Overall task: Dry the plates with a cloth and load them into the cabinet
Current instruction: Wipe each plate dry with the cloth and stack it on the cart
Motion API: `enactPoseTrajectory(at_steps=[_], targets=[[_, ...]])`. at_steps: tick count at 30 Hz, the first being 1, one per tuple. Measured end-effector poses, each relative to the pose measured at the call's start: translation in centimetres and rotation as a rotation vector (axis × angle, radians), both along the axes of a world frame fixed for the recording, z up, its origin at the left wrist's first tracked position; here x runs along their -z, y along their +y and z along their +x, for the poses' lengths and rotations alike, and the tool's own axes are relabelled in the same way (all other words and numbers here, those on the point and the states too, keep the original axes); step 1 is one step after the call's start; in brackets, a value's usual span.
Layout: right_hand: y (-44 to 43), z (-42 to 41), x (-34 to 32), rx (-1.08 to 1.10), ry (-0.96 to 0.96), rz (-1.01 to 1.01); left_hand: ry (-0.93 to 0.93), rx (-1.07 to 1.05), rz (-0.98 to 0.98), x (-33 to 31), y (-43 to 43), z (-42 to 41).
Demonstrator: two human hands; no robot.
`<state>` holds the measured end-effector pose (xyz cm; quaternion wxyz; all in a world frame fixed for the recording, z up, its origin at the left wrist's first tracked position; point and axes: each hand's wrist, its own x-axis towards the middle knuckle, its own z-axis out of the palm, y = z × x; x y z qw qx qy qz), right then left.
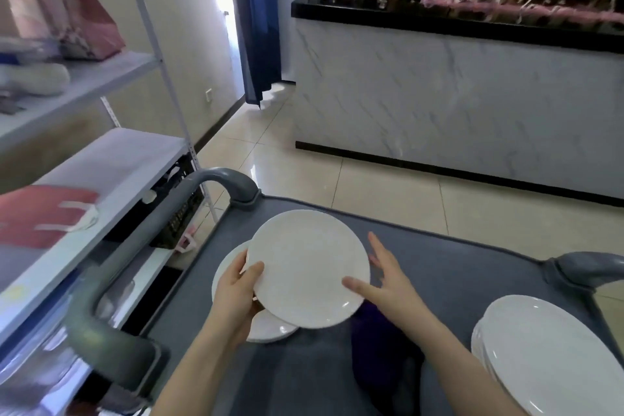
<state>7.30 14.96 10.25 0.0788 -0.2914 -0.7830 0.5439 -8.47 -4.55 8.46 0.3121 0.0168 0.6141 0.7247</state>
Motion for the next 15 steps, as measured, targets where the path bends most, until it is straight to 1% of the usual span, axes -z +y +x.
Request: enactPoseTrajectory(at_steps=[1, 2, 4, 6, 9, 12, 15], targets=[[-0.5, -0.9, 0.5, 0.107, 0.034, -0.037, 0.002, -0.009, -0.008, 0.4, -0.6, -0.5], [-1.0, -1.8, 1.0, 0.187, 0.045, -0.010, 0.005, -0.020, -0.016, 0.8, -1.2, -0.9], [-2.0, -3.4, 1.9, 0.263, 0.042, 0.029, -0.003, -0.054, -0.035, 1.6, -2.1, -1.7], [-2.8, -4.6, 2.8, 0.303, 0.029, -0.031, 0.023, -0.071, -0.073, 2.5, -2.9, -2.6], [-3.7, -6.2, 4.0, 0.336, -0.016, -0.059, 0.112, -0.066, -0.167, 3.7, -3.5, -3.8], [-4.6, -7.3, 5.2, 0.352, -0.061, -0.053, 0.212, -0.063, -0.276, 4.6, -3.6, -5.1], [-5.0, -8.1, 6.2, 0.362, -0.091, -0.017, 0.330, -0.010, -0.407, 5.7, -3.9, -6.2]])
